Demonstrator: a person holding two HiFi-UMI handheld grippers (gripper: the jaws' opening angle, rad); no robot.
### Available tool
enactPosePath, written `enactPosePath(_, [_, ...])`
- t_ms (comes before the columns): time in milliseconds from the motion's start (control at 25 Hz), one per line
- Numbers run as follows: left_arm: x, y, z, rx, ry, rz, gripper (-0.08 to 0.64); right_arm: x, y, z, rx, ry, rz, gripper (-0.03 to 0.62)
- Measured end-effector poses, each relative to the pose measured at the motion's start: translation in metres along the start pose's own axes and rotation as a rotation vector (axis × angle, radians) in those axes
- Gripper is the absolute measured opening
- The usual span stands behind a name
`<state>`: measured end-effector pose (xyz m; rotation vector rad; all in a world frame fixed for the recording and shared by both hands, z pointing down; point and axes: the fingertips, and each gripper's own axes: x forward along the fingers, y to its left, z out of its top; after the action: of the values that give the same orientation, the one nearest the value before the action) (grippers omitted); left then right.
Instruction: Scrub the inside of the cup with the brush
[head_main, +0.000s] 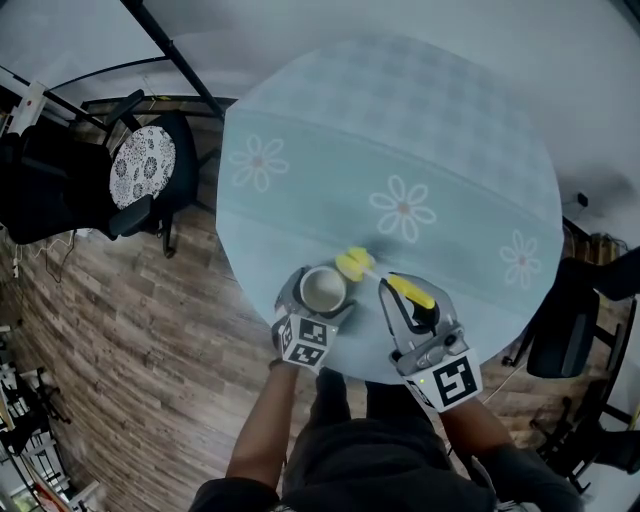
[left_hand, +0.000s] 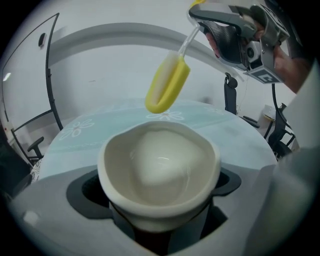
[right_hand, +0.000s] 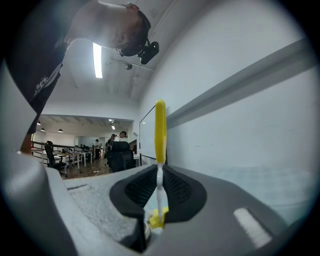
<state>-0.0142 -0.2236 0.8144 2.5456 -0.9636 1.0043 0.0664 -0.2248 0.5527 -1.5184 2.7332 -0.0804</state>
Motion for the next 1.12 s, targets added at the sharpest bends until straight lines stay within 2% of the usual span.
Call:
enactPosePath(120, [0.001,0.001,0.001,-0.001,-0.004,0.004,0.563,-0.001,-0.007,-0.003,0.012,0.003,-0.007,0.038])
enactPosePath(640, [-0.005,0.005,0.013,0.010,-0.056,0.058,0.557,0.000,-0.020,0.004,0.028,-0.016,-0.021,0.038])
enactPosePath(840, [-0.031,0.019,0.045,0.024,-0.117,0.112,0.557,-0.001,-0.018,0.031,0.017,-0.063,-0.023,0.038])
enactPosePath(1120, [-0.093,0.044,0.101,0.072,-0.200,0.222,0.557,-0.009,0.001,0.097,-0.025,-0.163,-0.001,0.038])
